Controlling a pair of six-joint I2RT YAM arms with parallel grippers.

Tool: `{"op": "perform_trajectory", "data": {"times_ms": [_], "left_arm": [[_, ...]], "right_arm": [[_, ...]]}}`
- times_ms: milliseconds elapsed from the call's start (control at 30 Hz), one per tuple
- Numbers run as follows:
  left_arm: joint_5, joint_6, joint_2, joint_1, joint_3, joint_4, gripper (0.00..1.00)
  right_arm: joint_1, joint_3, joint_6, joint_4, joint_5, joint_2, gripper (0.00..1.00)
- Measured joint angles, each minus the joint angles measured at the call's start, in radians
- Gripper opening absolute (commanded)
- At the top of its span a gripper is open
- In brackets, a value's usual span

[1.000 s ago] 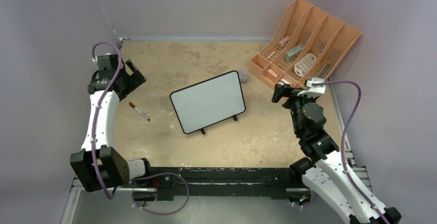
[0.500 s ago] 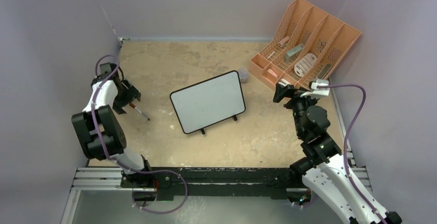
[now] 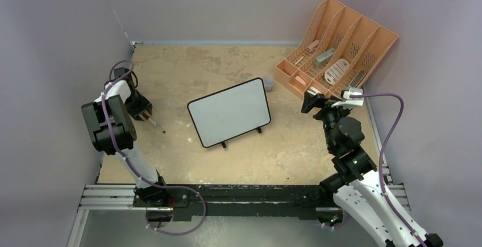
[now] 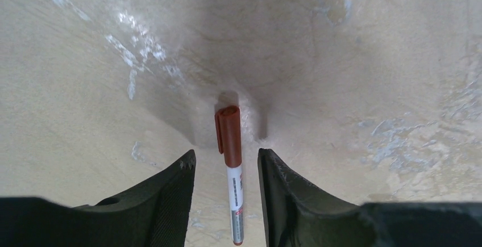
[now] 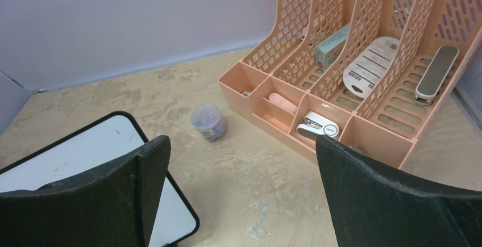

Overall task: Write a sentence on the whiteboard
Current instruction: Open the whiteboard marker at the center of the board.

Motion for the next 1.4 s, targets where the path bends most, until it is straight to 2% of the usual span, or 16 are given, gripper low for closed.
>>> {"op": "perform_trajectory", "data": {"times_ms": [333,533,700,1033,1200,1400], "left_arm": [[0.0,0.004,0.04,0.026,0.014,0.023,0.28],[-0.002,0.009,0.041,0.026,0.011,0.029,0.08],[0.011,0.008,0.015,0.031,-0.014,0.048,0.0],[0.135,-0.028,-0.202,0.089,-0.06,0.029,0.0],[0.217,-0.063,-0.338,0.097,-0.06,0.027,0.0],[0.342,-0.156,-0.419,0.098,-0.046,-0.006,0.0]], "right_arm": [[0.0,0.0,0.0,0.0,0.0,0.0,0.99],[0.0,0.0,0.0,0.0,-0.001,0.0,0.99],[0.0,0.0,-0.016,0.001,-0.009,-0.002,0.99],[0.0,0.008,-0.056,0.001,-0.116,-0.003,0.99],[0.0,0.045,-0.095,0.001,-0.219,0.01,0.99],[0.0,0.108,-0.117,0.029,-0.362,0.068,0.99]]}}
